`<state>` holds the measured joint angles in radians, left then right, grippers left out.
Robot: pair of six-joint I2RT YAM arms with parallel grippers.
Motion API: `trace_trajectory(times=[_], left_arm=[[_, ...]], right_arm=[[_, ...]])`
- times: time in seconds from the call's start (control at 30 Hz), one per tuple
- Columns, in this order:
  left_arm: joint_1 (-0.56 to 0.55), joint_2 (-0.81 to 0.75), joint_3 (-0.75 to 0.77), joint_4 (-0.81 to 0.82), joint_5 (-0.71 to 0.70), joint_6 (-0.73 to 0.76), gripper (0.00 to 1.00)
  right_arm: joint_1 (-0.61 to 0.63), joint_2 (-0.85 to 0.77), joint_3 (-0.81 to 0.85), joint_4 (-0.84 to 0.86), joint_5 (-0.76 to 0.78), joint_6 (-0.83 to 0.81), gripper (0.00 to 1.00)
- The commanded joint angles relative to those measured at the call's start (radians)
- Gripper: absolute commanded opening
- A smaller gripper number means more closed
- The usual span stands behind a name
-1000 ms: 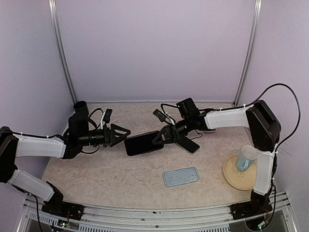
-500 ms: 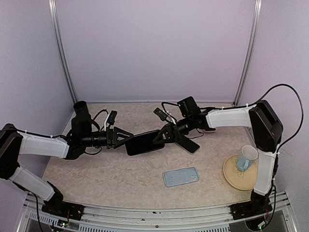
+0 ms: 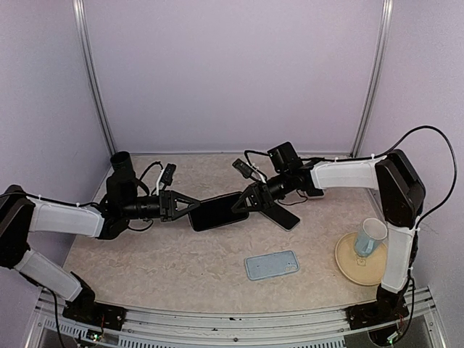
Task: Put the phone into the phone case
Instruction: Press the phone with the phone case.
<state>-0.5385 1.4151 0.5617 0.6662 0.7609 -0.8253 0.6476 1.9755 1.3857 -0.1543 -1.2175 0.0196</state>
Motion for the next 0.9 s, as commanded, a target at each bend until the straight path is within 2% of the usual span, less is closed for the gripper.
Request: trace_trajectory(times=[0.0, 0.2, 0.33, 0.5, 0.63, 0.7, 0.77, 0.87], left_arm=[[-0.012, 0.011, 0.027, 0.039, 0.035, -0.015, 0.16], [-0.014, 0.012, 0.033, 0.029, 0.018, -0.01, 0.0], [-0.016, -0.006, 0.042, -0.048, -0.062, 0.035, 0.0], [-0.034, -0.058, 0.059, -0.156, -0.186, 0.12, 0.0], [-0.044, -0.079, 0.061, -0.193, -0.225, 0.151, 0.0], [-0.044, -0.08, 0.06, -0.189, -0.221, 0.148, 0.09], [-0.044, -0.081, 0.056, -0.181, -0.218, 0.141, 0.26], [-0.042, -0.082, 0.047, -0.158, -0.207, 0.12, 0.44]], right_arm=[[-0.015, -0.011, 0.045, -0.011, 0.046, -0.039, 0.0], [-0.015, 0.001, 0.057, -0.024, 0.051, -0.036, 0.0], [-0.014, 0.006, 0.067, -0.022, 0.066, -0.022, 0.0], [-0.02, 0.031, 0.092, -0.016, 0.072, 0.076, 0.0], [-0.022, 0.041, 0.097, 0.011, 0.064, 0.131, 0.0], [-0.022, 0.037, 0.094, 0.02, 0.065, 0.139, 0.0], [-0.022, 0.025, 0.085, 0.032, 0.069, 0.136, 0.0], [-0.023, -0.008, 0.065, 0.055, 0.077, 0.127, 0.0]])
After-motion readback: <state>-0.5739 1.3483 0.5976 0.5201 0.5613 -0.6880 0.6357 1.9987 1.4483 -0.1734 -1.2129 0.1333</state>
